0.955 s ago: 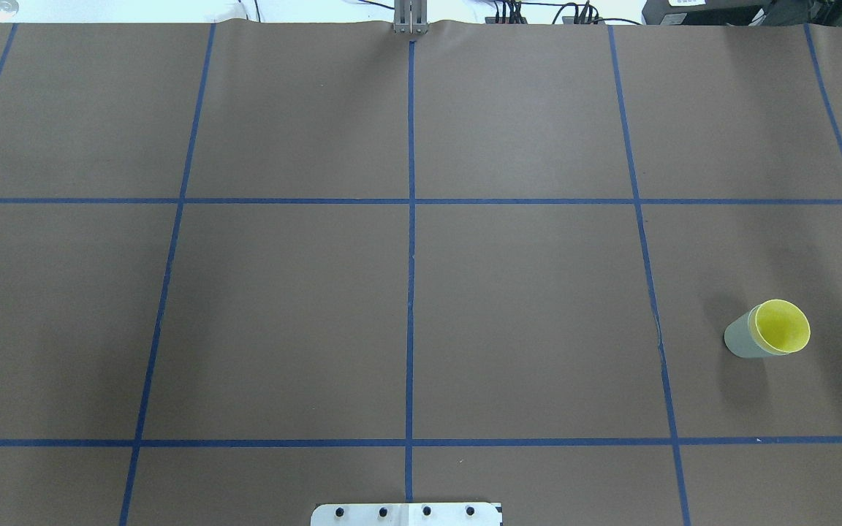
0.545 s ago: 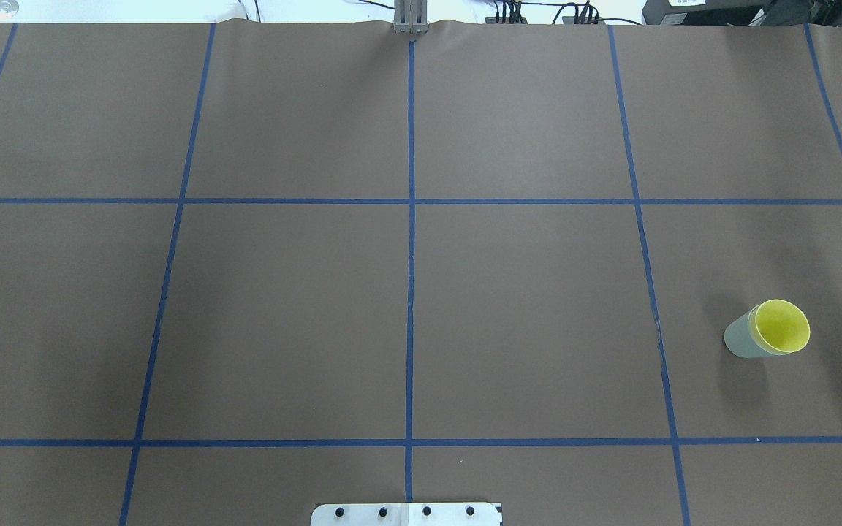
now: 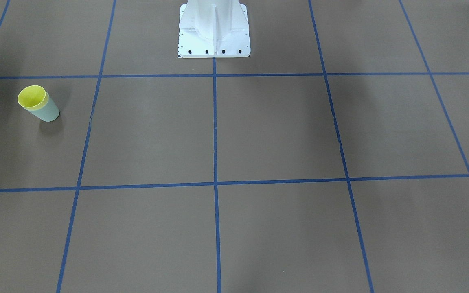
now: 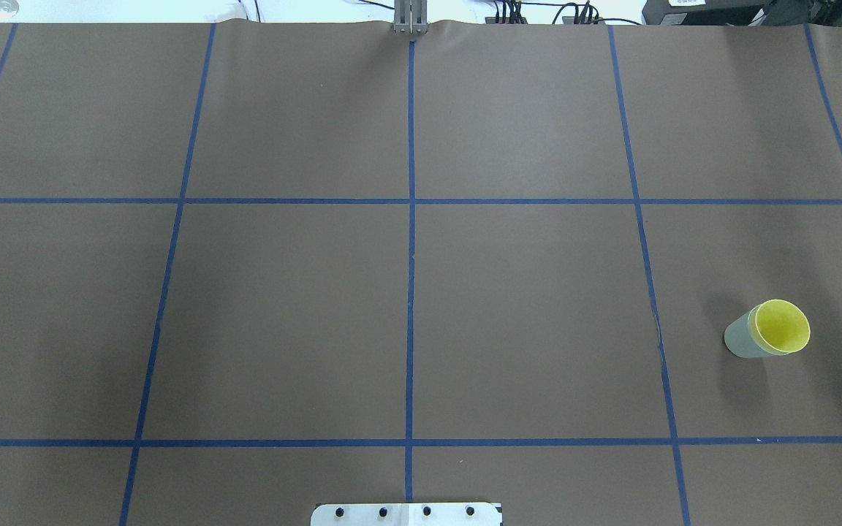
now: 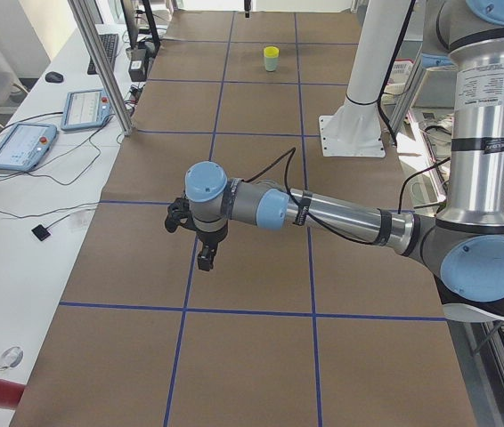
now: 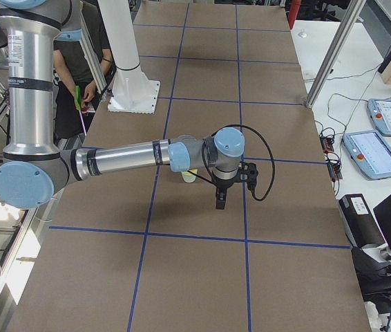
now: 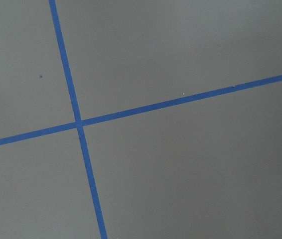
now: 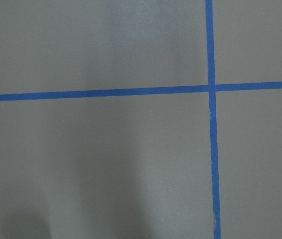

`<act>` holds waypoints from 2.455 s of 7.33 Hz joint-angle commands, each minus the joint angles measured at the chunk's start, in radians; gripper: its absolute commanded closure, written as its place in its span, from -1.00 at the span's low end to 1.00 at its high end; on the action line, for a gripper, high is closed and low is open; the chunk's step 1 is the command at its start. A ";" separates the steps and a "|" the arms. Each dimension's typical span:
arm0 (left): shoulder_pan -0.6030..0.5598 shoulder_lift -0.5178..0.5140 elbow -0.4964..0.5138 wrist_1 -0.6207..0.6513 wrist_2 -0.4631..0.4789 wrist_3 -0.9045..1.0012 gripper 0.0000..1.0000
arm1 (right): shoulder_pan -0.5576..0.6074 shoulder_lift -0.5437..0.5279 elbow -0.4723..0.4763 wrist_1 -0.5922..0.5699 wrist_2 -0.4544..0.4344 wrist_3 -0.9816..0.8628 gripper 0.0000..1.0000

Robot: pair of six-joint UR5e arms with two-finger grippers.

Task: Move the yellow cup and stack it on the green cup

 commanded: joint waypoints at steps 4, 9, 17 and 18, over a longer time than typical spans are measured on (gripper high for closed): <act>0.006 -0.008 -0.001 0.150 0.139 0.187 -1.00 | -0.043 -0.009 0.005 -0.105 -0.115 -0.062 -1.00; 0.002 0.000 -0.007 0.160 0.129 0.180 -1.00 | -0.006 -0.021 0.026 -0.181 -0.095 -0.224 -1.00; -0.007 0.021 0.004 0.148 0.099 0.107 -1.00 | 0.042 -0.067 0.043 -0.171 -0.066 -0.222 -1.00; -0.006 0.021 -0.004 0.143 0.099 0.050 -1.00 | 0.048 -0.069 0.054 -0.171 -0.065 -0.224 -1.00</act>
